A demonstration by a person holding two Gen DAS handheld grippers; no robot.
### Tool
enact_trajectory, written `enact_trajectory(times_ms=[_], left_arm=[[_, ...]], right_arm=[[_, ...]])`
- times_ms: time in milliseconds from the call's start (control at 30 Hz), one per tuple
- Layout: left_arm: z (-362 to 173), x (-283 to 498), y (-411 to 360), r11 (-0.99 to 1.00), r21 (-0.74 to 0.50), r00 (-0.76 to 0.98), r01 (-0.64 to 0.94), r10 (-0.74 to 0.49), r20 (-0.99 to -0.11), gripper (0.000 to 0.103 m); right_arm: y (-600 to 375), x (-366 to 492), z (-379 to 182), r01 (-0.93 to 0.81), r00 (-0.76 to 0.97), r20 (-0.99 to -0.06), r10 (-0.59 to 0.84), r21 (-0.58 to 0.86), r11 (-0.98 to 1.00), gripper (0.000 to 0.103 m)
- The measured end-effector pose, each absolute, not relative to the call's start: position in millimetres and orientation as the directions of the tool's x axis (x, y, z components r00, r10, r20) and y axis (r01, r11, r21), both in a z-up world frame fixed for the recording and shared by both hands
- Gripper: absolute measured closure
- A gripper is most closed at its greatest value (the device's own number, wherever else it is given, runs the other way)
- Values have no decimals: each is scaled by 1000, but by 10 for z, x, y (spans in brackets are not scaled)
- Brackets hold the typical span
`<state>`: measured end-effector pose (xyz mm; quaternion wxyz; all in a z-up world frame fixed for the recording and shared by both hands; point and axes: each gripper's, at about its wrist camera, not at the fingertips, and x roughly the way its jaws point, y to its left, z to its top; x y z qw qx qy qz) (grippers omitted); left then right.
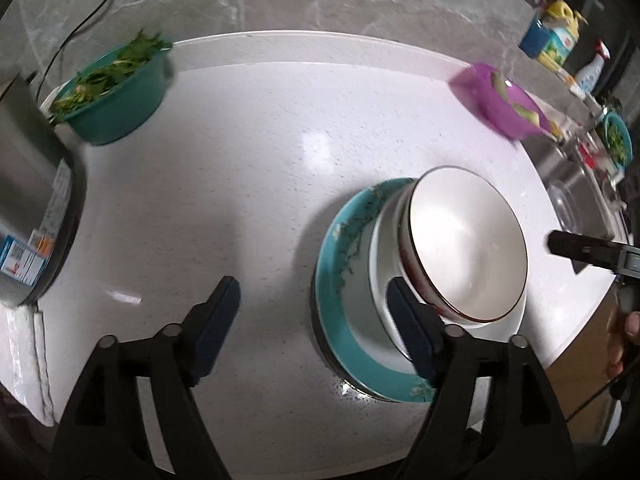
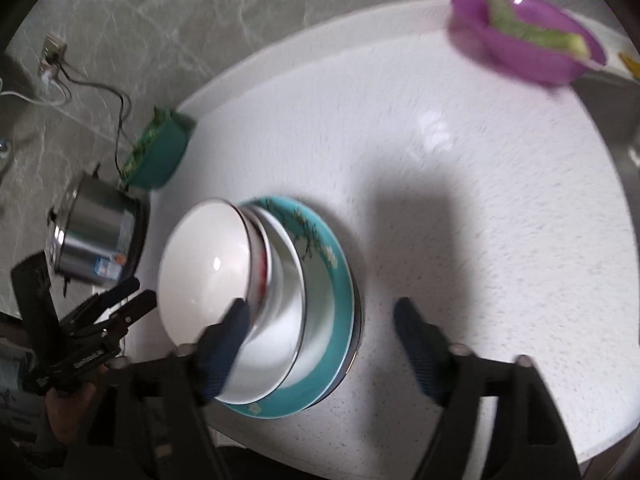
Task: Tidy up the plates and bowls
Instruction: 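Lower the plate stack onto the teal plates and open both grippers, then pull both grippers back from the stacked dishes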
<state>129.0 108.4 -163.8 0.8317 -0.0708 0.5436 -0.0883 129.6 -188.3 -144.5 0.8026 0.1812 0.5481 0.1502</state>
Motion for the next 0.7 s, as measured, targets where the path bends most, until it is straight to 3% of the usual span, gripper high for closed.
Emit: enact_trajectory(times_ms=[33, 100, 367, 700], left_arm=[[-1628, 1272, 1117, 975, -217, 400, 56, -221, -889, 3], [-1557, 1178, 1201, 979, -203, 438, 30, -195, -878, 0], [-1203, 811, 1143, 987, -156, 513, -45, -111, -851, 0], [-683, 486, 620, 980, -186, 577, -67, -114, -809, 0]], right_arm=[[-1891, 1276, -1373, -50, 372, -817, 440, 456, 889, 15], [-1875, 1236, -1224, -73, 414, -797, 440, 453, 889, 0], [-1798, 1074, -973, -191, 464, -751, 469, 432, 881, 0], [-1901, 676, -723, -204, 516, -748, 417, 366, 908, 0]])
